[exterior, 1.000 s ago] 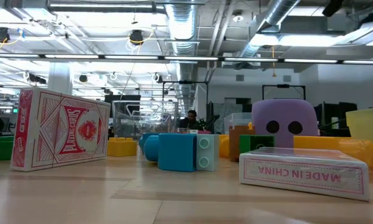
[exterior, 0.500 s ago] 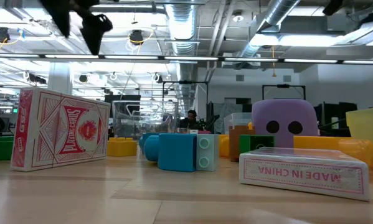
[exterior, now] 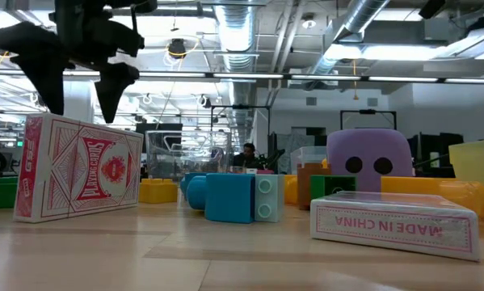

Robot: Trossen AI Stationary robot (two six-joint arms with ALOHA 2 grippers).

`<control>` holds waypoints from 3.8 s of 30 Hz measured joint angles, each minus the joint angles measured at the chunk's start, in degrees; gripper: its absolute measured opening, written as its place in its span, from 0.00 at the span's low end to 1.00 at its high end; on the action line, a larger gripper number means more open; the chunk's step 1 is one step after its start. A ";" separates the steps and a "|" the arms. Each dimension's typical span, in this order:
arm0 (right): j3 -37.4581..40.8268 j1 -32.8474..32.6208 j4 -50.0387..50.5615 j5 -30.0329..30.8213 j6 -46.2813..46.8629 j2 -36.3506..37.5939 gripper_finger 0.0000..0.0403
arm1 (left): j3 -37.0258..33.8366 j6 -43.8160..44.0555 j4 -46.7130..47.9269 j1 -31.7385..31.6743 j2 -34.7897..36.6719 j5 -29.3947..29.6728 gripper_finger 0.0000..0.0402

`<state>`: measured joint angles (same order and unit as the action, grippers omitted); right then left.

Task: Pick & Place Toys
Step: Put the pink dice into the left transparent bin

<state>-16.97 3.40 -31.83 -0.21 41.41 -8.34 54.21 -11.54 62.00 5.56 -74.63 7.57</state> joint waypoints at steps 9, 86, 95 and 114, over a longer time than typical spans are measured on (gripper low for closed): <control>0.00 0.00 0.06 -0.02 0.04 0.00 0.73 | -2.71 -13.70 -1.59 -1.47 0.00 -0.46 1.00; 0.00 0.00 1.33 2.41 -0.70 0.02 0.73 | -14.48 -16.49 -11.06 -11.10 9.41 -2.43 0.89; 0.00 0.02 1.32 2.40 -0.72 0.02 0.73 | -12.52 -10.74 -11.15 -9.56 14.27 -1.49 0.89; 0.00 0.01 1.15 2.13 -0.87 0.02 0.73 | 1.90 -2.05 -21.86 2.60 9.69 6.97 0.88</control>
<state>-16.97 3.41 -30.68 1.92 40.53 -8.32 56.11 -13.59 40.13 8.16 -64.94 14.54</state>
